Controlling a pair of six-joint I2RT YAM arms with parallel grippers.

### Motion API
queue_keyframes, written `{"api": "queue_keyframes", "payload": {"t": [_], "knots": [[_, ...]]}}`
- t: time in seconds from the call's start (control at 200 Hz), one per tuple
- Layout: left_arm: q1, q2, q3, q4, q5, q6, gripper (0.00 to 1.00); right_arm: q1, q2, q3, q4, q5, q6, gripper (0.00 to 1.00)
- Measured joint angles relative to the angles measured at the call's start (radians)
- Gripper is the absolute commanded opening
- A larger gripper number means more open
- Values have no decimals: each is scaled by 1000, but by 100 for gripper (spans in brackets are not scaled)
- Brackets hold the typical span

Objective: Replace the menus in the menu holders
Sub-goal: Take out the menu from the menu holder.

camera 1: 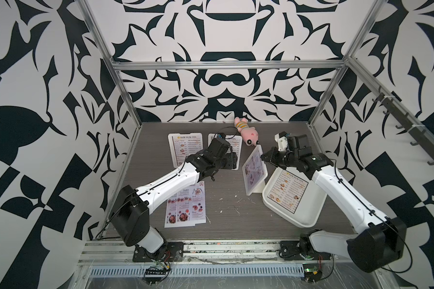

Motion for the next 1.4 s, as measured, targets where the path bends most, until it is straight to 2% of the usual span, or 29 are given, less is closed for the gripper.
{"api": "queue_keyframes", "payload": {"t": [0.495, 0.88, 0.94, 0.985, 1.215, 1.335, 1.4], "knots": [[0, 0, 0, -1, -10, 0, 70, -30, -9, 11, 26, -27, 18, 0], [8, -94, 4, -45, -87, 35, 71, -42, -23, 217, -56, -23, -35, 0], [15, -113, 10, -59, -97, 43, 71, -42, -23, 257, -83, -10, -55, 14], [20, -124, 12, -62, -103, 46, 71, -42, -27, 273, -93, 3, -68, 20], [26, -136, 24, -80, -113, 61, 71, -42, -31, 200, -150, 50, -127, 38], [26, -136, 27, -89, -113, 66, 71, -35, -4, 150, -161, 61, -140, 39], [26, -136, 27, -91, -113, 68, 71, -32, 8, 124, -161, 65, -142, 35]]}}
